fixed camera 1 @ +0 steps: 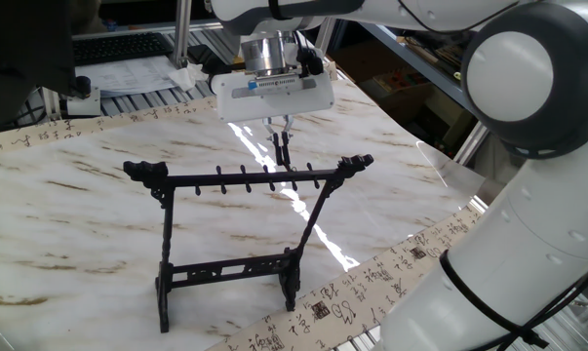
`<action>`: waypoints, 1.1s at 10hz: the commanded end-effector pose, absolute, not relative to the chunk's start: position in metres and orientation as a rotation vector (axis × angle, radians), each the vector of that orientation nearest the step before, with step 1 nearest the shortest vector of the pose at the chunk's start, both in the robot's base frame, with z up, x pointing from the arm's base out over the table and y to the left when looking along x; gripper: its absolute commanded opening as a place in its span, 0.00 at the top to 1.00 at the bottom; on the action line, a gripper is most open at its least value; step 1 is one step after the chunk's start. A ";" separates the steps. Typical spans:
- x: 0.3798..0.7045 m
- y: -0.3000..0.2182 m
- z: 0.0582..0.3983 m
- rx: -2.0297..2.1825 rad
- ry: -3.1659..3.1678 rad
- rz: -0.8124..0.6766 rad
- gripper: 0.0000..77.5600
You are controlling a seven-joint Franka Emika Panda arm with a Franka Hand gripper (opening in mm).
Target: Place the brush on the pen rack
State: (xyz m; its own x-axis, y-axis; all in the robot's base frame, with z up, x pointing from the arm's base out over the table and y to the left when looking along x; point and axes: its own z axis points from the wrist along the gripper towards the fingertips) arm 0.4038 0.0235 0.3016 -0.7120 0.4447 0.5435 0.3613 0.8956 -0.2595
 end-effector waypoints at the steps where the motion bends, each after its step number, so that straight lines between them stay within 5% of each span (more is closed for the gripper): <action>1: 0.404 0.024 0.303 -0.601 -2.449 0.206 0.99; 11: 0.397 0.031 0.311 -0.691 -2.456 0.253 0.99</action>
